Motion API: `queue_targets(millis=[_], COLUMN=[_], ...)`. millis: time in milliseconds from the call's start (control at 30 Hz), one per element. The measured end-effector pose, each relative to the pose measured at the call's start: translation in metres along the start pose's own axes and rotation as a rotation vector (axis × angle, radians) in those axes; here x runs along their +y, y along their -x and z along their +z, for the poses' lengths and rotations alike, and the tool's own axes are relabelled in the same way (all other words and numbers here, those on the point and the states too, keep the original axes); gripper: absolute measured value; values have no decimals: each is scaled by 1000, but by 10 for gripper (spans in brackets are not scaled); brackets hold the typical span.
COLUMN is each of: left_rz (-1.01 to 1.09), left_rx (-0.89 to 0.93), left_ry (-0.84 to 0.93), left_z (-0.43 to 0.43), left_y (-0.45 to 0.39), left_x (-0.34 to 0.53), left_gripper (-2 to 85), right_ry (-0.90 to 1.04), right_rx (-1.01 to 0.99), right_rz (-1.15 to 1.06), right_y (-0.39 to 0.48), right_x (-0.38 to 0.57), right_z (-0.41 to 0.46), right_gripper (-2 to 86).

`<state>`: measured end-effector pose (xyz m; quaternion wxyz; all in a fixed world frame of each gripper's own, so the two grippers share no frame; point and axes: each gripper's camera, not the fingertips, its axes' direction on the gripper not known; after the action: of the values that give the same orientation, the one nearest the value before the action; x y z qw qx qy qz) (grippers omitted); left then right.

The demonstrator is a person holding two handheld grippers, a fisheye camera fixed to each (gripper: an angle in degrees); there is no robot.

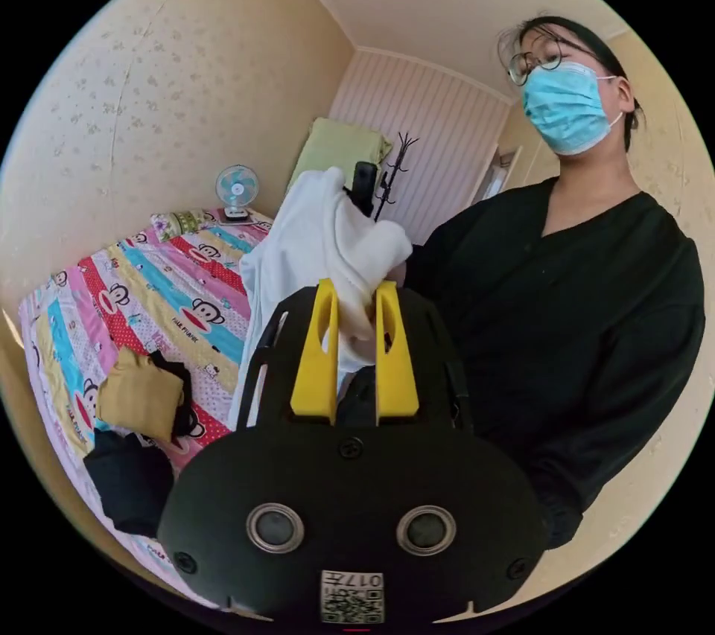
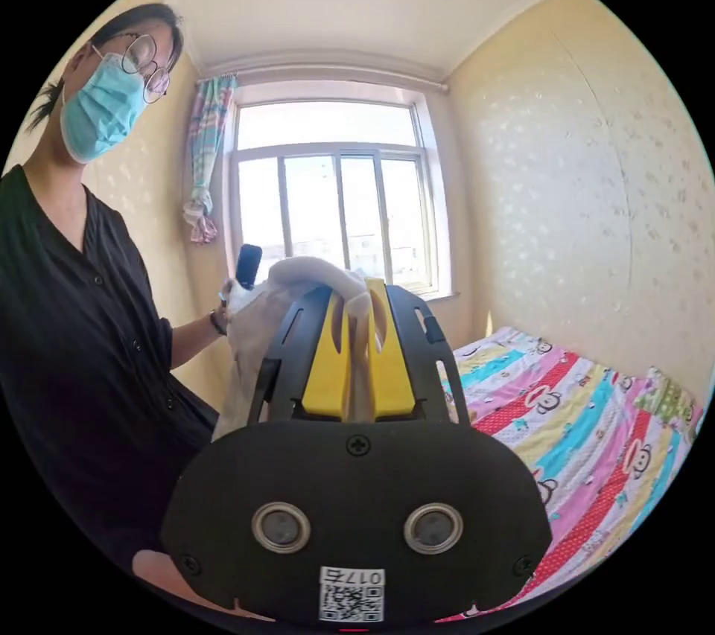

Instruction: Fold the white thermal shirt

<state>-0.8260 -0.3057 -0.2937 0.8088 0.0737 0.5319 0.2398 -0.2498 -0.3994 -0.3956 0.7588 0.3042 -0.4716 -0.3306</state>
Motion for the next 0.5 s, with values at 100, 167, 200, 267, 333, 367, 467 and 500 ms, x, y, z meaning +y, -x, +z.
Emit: queue_targets(millis=[100, 167, 200, 267, 333, 367, 467, 500], left_rz=[-188, -230, -226, -149, -83, -48, 14, 24], left_rx=[111, 55, 26, -13, 6, -28, -217, -256], left_ry=[-255, -281, -263, -179, -133, -105, -1, 8], left_z=[-4, 12, 17, 42, 60, 71, 100, 105], left_y=[38, 45, 44, 35, 28, 21, 6, 3], left_x=[45, 59, 58, 40, 22, 11, -17, -21], left_gripper=[130, 149, 153, 173, 187, 194, 201, 199], right_ry=[83, 136, 187, 210, 189, 186, 223, 229], right_rx=[208, 310, 368, 496, 609, 682, 850, 896], right_rz=[-89, -209, -303, -345, -369, -390, -445, -457], right_y=[47, 81, 101, 121, 136, 144, 164, 170], right_x=[-56, -83, -98, -118, -136, -148, -170, -174], right_z=[14, 27, 37, 48, 51, 52, 54, 52], right_gripper=[44, 44, 44, 44, 44, 44, 44, 44])
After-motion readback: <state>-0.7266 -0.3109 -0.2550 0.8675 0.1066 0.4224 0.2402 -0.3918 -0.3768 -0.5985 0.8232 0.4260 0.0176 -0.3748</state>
